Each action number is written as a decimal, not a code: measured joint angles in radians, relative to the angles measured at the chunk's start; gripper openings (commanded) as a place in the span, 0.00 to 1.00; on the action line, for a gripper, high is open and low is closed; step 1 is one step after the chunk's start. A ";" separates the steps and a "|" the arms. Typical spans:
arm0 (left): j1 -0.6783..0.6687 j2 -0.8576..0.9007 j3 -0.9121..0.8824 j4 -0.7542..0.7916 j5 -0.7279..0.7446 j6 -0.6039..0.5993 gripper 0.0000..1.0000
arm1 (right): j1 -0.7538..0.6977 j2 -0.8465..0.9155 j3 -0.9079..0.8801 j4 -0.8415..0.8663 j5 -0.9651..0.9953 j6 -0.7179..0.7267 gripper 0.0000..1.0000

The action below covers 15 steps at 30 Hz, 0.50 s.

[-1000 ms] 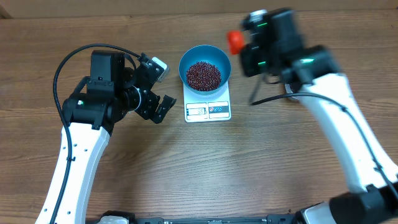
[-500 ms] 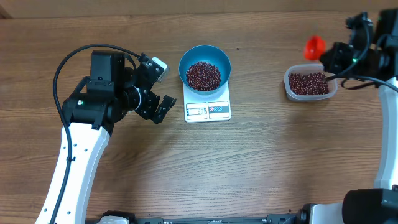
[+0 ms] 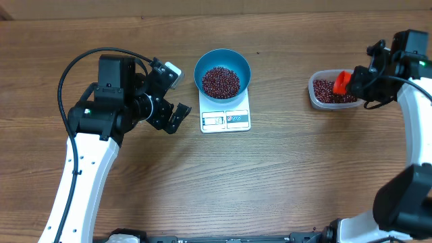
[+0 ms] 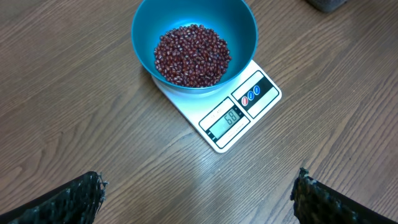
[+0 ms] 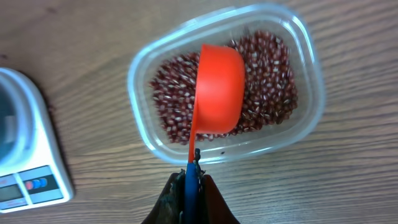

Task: Scoop item into bowl and weigh 150g on scale
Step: 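Return the empty scoop right to the bean tub, then scoop a third load of beans with the right gripper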

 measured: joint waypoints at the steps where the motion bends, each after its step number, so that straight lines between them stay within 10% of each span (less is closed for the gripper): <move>1: 0.000 0.000 0.000 0.000 0.000 0.000 0.99 | 0.000 0.019 0.000 0.000 0.003 0.000 0.04; 15: 0.000 0.000 0.000 0.000 0.000 0.000 0.99 | 0.000 0.135 -0.001 0.017 -0.059 -0.005 0.04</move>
